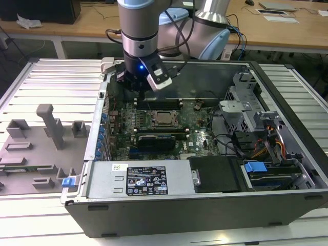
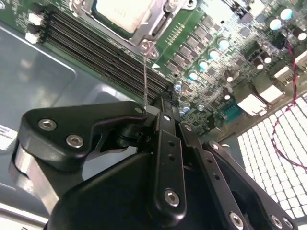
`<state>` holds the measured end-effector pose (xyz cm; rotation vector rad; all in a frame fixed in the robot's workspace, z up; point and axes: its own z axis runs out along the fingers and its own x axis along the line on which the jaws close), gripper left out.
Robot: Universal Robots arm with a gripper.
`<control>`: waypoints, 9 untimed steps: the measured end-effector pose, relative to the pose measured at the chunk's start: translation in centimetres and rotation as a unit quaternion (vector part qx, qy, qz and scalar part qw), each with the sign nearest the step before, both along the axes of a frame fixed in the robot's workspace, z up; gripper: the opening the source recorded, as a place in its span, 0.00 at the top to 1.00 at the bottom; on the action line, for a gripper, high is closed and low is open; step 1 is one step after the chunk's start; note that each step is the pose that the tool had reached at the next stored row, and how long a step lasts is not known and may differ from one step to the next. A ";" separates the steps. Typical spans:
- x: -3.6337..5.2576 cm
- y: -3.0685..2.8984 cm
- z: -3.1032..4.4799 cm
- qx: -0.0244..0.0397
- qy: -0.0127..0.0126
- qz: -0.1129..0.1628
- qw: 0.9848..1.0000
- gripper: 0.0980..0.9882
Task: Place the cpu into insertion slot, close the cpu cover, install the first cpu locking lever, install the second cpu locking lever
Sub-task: 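Install the first cpu locking lever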
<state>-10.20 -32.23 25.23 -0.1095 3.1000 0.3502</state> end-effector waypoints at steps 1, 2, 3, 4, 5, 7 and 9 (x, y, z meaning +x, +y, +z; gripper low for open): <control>0.25 0.00 -0.01 0.000 0.000 0.000 1.000 0.99; 0.49 0.00 -0.03 0.000 0.000 0.000 1.000 0.99; 0.80 0.00 -0.05 0.000 0.000 0.000 1.000 0.99; 1.05 0.00 -0.07 0.000 0.000 0.000 1.000 0.99; 1.46 0.00 -0.10 0.000 0.000 0.000 1.000 0.99; 1.98 0.00 -0.15 0.000 0.000 0.000 1.000 0.99; 2.46 0.00 -0.21 0.000 0.000 0.000 1.000 0.99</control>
